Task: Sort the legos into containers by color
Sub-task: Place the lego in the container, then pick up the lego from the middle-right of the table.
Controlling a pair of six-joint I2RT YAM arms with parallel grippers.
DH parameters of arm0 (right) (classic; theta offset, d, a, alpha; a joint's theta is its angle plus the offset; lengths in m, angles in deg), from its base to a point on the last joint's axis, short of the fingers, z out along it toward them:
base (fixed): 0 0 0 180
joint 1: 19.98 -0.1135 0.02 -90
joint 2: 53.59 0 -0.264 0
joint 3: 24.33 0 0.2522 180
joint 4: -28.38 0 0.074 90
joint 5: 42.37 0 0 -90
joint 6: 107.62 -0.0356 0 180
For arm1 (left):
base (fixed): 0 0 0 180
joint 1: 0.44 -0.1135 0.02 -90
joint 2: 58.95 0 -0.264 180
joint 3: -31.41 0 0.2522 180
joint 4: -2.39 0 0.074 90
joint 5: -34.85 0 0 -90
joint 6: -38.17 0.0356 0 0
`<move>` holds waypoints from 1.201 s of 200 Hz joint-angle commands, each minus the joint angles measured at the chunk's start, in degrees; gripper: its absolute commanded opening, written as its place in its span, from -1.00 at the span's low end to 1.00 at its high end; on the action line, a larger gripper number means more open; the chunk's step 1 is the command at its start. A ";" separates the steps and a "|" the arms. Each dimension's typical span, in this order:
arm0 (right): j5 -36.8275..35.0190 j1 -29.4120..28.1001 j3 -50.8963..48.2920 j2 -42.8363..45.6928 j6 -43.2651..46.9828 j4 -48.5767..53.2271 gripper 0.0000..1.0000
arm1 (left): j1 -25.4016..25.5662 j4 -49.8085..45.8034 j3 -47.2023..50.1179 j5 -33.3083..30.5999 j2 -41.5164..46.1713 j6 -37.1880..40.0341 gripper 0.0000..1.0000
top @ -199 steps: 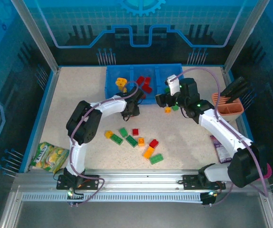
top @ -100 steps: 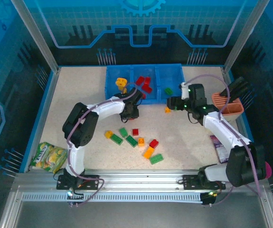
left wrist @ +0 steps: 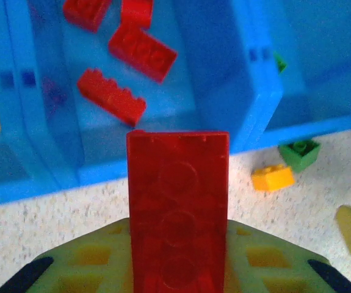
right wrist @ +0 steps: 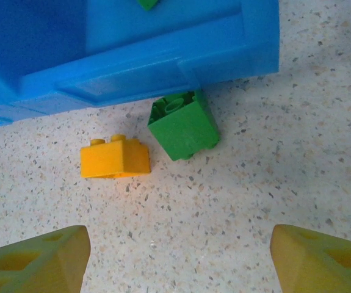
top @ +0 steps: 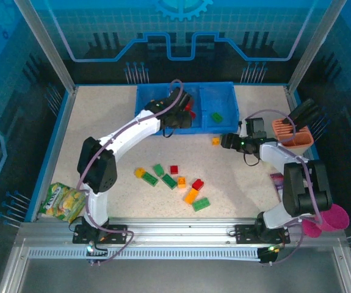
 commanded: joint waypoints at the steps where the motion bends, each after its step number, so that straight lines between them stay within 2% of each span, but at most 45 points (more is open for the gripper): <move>1: 0.83 0.51 1.96 -1.92 1.60 -2.18 0.57 | -2.38 0.04 -5.04 0.42 -5.19 4.06 -0.60; 37: 0.45 0.58 4.29 -3.97 1.55 -0.98 0.57 | -5.31 -2.34 -17.72 0.86 -14.71 5.56 -0.55; 68: -1.59 0.30 7.50 -6.08 1.63 2.76 0.57 | -6.50 -4.73 -25.79 1.46 -20.83 5.96 -0.31; 98: -2.45 -0.39 9.71 -8.20 1.78 4.84 0.55 | -7.08 -3.93 -27.01 2.67 -22.53 5.21 -0.11; 140: -4.97 -1.40 13.63 -11.55 1.90 7.98 0.44 | -7.08 -3.11 -26.84 4.81 -21.39 4.97 0.18; 214: -9.72 -5.23 20.50 -17.93 2.26 13.72 0.44 | -6.90 -0.52 -22.97 9.90 -11.91 4.71 0.29; 240: -12.43 -6.38 21.18 -19.55 1.72 14.35 0.43 | -6.90 1.40 -18.02 11.36 -7.38 4.32 0.29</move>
